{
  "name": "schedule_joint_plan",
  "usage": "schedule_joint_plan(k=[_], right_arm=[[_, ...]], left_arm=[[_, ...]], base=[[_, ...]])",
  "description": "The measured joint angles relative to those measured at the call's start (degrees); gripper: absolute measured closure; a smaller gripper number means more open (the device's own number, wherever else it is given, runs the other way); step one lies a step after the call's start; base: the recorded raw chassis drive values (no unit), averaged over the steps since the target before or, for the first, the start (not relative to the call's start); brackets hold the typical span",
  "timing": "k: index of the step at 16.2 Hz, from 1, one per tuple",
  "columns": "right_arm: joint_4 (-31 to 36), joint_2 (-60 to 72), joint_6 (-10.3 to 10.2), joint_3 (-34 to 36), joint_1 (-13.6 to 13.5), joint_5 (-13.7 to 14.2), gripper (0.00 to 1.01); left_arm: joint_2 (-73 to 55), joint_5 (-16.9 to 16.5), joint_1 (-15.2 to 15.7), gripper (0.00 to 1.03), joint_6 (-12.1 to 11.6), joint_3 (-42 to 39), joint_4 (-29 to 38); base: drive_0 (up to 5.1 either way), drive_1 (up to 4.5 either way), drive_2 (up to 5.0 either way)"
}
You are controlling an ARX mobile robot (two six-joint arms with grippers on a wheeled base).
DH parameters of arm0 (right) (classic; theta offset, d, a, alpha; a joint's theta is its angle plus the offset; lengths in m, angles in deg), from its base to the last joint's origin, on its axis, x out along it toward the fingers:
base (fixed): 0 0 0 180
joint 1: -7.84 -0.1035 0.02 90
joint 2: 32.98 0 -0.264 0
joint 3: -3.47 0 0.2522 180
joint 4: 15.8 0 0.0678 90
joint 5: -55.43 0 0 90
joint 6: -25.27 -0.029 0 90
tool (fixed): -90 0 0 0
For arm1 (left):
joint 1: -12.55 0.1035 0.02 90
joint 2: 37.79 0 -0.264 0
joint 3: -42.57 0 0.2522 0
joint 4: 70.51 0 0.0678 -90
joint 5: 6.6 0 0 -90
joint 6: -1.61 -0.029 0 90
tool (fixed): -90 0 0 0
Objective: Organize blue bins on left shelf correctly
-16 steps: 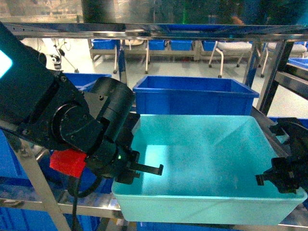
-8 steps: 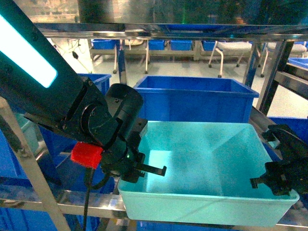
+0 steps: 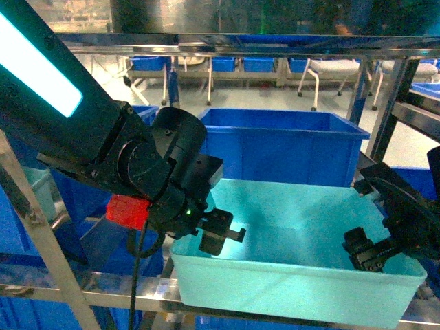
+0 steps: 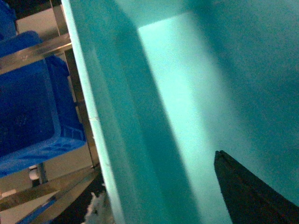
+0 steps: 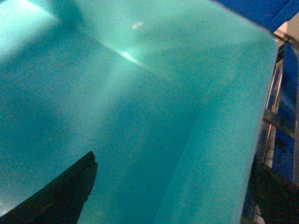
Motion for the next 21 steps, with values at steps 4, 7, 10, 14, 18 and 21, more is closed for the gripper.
schedule_joint_plan(k=[4,7,10,14,18,21], right_arm=[[11.78,-0.02,-4.96,-1.36,-0.24,1.44,0.03],[16.44,-0.55,-6.84,0.09,-0.37,2.38,0.03],[20.15,-1.29,-8.04,2.05,-0.52,3.04,0.03],[31.43,-4.48,-9.14,9.35,-0.07,3.91,0.03],[49.40,-12.22,-9.11,30.18,2.32,0.68,0.03],[48.96,-19.98,-10.14,40.48,3.37,-1.40,0.03]], left_arm=[[1.57,-0.07,1.25,0.03,1.75,-1.38,9.79],[3.76,-0.28,1.64,0.05,4.15,-3.65,13.90],[4.94,0.24,1.75,0.05,5.68,-6.01,17.42],[9.55,1.88,0.52,0.05,8.20,-14.32,23.12],[22.73,7.19,-5.88,0.05,12.48,-33.86,34.99],[31.34,10.54,-7.82,0.05,12.55,-43.78,35.23]], base=[[0.0,0.00,0.0],[0.0,0.00,0.0],[0.0,0.00,0.0],[0.0,0.00,0.0],[0.0,0.00,0.0],[0.0,0.00,0.0]])
